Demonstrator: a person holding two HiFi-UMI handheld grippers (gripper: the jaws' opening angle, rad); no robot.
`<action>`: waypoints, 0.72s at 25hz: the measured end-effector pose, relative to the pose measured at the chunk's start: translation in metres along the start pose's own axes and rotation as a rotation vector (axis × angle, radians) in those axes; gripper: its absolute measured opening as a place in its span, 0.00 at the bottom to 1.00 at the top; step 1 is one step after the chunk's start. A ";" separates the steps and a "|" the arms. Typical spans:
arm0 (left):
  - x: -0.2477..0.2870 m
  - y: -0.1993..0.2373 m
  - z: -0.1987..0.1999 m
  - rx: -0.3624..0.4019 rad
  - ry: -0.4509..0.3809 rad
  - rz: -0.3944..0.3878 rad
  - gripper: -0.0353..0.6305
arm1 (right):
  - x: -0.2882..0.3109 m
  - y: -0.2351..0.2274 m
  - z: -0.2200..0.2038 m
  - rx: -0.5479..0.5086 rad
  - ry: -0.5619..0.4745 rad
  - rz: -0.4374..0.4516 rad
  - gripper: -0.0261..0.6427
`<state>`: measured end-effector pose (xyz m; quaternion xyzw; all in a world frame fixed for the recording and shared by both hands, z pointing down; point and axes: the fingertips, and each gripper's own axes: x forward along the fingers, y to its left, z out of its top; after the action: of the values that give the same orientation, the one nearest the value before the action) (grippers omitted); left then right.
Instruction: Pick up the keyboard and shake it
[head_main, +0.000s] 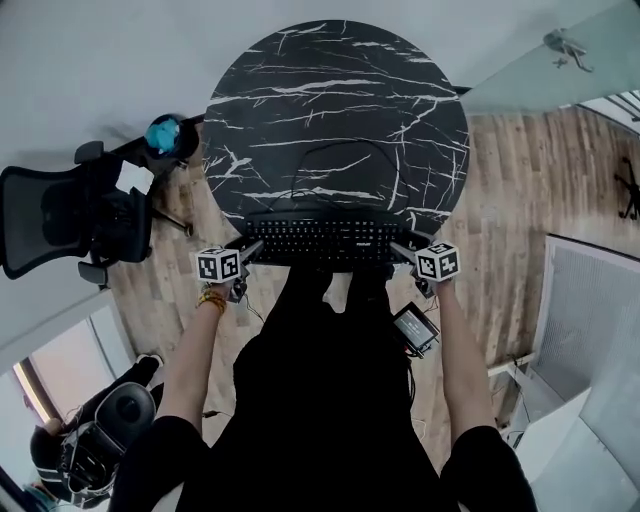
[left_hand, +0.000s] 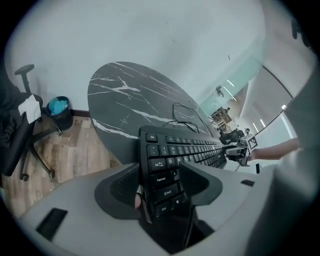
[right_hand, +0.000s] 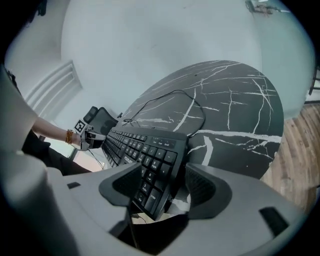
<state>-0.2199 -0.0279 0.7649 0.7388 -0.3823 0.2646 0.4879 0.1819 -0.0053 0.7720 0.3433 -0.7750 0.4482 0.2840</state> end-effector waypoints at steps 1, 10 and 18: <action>0.000 0.000 0.000 -0.001 -0.002 0.005 0.43 | 0.000 0.001 0.000 0.010 -0.005 0.008 0.43; -0.001 0.001 -0.001 -0.012 -0.006 0.052 0.42 | 0.005 -0.002 -0.001 -0.061 0.053 -0.065 0.42; -0.003 -0.017 0.021 0.046 -0.033 0.037 0.40 | -0.003 -0.011 0.003 0.017 0.009 -0.095 0.40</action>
<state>-0.2076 -0.0425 0.7456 0.7468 -0.3976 0.2702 0.4595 0.1920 -0.0109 0.7739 0.3804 -0.7526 0.4424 0.3053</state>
